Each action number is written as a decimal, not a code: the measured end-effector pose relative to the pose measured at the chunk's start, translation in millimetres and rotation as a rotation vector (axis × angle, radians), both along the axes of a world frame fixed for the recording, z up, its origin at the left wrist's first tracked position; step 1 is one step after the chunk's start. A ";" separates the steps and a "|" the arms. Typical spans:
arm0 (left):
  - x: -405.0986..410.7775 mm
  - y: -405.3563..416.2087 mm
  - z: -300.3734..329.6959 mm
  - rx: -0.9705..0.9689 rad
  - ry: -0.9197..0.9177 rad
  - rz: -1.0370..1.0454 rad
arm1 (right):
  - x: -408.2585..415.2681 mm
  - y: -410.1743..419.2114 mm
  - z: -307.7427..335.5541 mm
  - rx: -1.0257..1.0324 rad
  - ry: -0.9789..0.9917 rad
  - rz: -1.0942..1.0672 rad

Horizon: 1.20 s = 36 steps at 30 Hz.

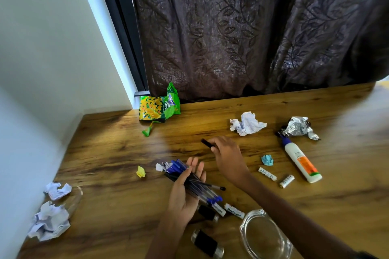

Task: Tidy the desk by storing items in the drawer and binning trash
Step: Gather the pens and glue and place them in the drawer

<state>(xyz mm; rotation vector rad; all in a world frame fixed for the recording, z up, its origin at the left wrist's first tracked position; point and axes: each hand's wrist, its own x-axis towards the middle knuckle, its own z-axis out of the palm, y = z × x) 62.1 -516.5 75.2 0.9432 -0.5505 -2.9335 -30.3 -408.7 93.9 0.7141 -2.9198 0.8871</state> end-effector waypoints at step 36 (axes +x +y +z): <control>60.1 70.4 33.9 0.043 0.218 -0.421 | 129.5 91.7 30.2 -0.581 -0.445 -0.223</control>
